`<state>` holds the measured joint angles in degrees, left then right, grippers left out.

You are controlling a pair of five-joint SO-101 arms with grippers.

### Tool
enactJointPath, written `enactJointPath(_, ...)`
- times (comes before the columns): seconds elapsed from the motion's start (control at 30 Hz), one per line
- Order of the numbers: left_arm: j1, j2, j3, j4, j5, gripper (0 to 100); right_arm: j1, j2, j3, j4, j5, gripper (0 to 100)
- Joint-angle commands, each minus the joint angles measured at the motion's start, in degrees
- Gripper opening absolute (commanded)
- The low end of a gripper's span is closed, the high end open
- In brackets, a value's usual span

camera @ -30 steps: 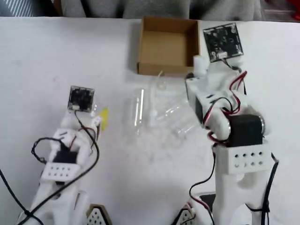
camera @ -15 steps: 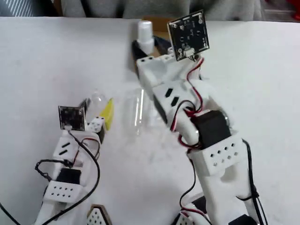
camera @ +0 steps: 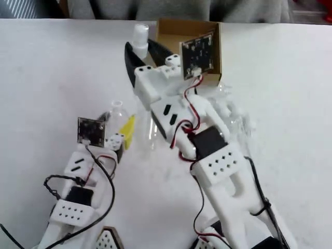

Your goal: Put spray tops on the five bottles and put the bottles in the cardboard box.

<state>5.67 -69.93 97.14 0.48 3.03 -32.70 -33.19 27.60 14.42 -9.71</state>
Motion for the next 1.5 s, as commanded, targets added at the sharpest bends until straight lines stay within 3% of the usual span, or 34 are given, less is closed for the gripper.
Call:
enactJointPath(0.0, 1.27, -1.45, -0.09, 0.18, -0.79, 5, -0.22, -0.57, 7.38, -19.03, -0.53, 1.7)
enactJointPath(0.17, 4.7, -1.45, -0.09, 1.85, -1.23, 5, -0.22, -0.57, 12.04, -27.47, -0.62, 1.7)
enactJointPath(0.37, 5.14, -1.45, -0.09, 1.93, -1.23, 5, 0.31, -0.57, 13.36, -26.15, -6.86, 2.1)
enactJointPath(0.93, 4.79, -1.45, -0.09, 2.11, -1.23, 5, -0.22, -9.01, 22.33, -24.22, -7.47, 1.7)
enactJointPath(1.47, 4.79, -1.36, -0.09, 2.2, -1.23, 5, -1.71, -5.93, 25.76, -24.75, -10.99, 1.7)
